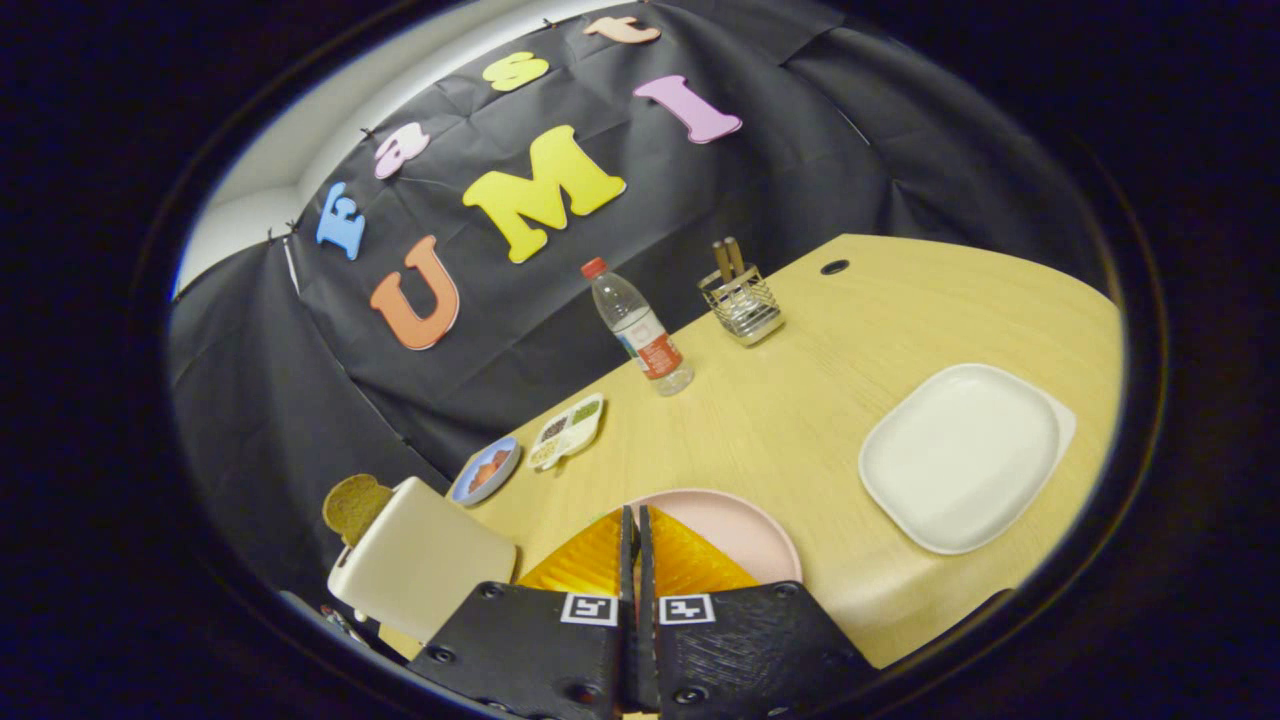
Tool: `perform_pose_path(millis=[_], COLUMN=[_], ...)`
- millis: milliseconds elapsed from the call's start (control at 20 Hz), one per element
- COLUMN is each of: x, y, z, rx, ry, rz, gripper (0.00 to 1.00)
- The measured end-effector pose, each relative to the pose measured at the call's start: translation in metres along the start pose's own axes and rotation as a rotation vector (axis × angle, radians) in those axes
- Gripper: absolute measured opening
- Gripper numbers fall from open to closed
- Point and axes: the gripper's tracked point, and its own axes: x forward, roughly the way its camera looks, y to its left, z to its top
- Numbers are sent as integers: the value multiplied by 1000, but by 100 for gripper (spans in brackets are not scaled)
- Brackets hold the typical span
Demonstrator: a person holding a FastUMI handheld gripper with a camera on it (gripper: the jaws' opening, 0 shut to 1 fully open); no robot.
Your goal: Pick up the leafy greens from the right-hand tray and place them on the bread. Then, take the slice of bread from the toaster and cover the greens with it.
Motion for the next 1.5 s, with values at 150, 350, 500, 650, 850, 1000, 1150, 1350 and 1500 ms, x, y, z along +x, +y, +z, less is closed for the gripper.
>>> perform_pose_path(millis=[150,350,500,650,850,1000,1150,1350,1500], x=[4,-7,-34,-68,-112,-120,-116,-89,-60], y=[-17,-34,-36,-20,38,100,157,224,258], z=[-5,9,32,63,86,73,69,35,13], rx=[-58,-124,-187,-334,-490,-479,-507,-538,-500], ry=[-3,-57,-139,-261,-407,-406,-429,-402,-339], rz=[-37,-86,-130,-180,-197,-113,-61,-8,32], gripper=[22,55,82,95,96,95,95,95,96])
